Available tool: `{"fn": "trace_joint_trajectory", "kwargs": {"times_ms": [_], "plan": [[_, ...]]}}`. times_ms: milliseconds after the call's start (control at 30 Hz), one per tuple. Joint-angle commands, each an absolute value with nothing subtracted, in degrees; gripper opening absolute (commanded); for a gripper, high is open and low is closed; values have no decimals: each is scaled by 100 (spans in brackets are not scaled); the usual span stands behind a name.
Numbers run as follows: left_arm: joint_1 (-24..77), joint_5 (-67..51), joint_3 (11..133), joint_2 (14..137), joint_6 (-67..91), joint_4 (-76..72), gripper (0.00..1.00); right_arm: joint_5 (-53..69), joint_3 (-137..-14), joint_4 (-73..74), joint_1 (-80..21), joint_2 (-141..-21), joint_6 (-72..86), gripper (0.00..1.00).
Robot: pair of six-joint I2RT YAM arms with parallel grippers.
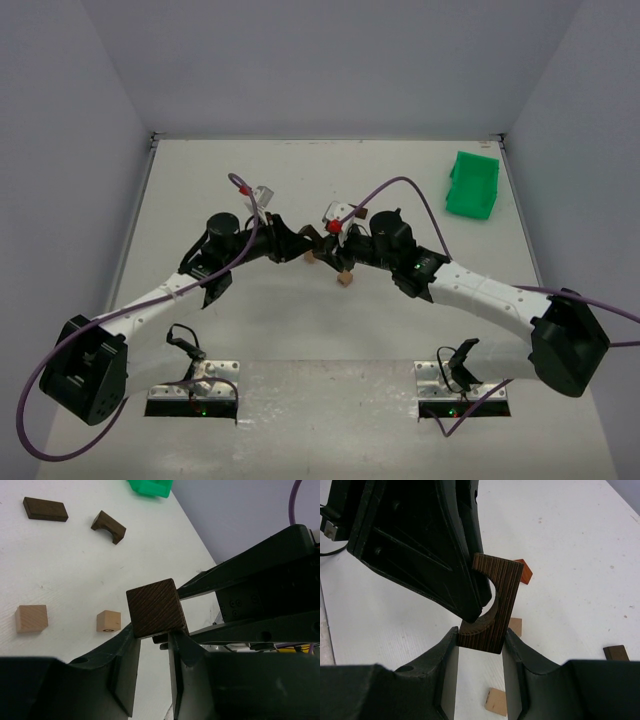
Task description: Build the wood block tower
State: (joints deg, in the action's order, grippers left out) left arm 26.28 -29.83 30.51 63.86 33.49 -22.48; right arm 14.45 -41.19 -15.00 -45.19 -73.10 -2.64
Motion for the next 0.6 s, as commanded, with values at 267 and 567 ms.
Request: {"fn": "trace_joint_trajectory", "kwargs": {"times_ms": [267, 567], "plan": [[2689, -3379, 3076, 6232, 3076, -2600, 63, 1487, -4244, -1408, -4553, -7295, -579, 15], [2689, -3197, 3032, 6083, 3139, -2601, 74, 1595, -4254, -1204, -4553, -7224, -764, 14]]}}
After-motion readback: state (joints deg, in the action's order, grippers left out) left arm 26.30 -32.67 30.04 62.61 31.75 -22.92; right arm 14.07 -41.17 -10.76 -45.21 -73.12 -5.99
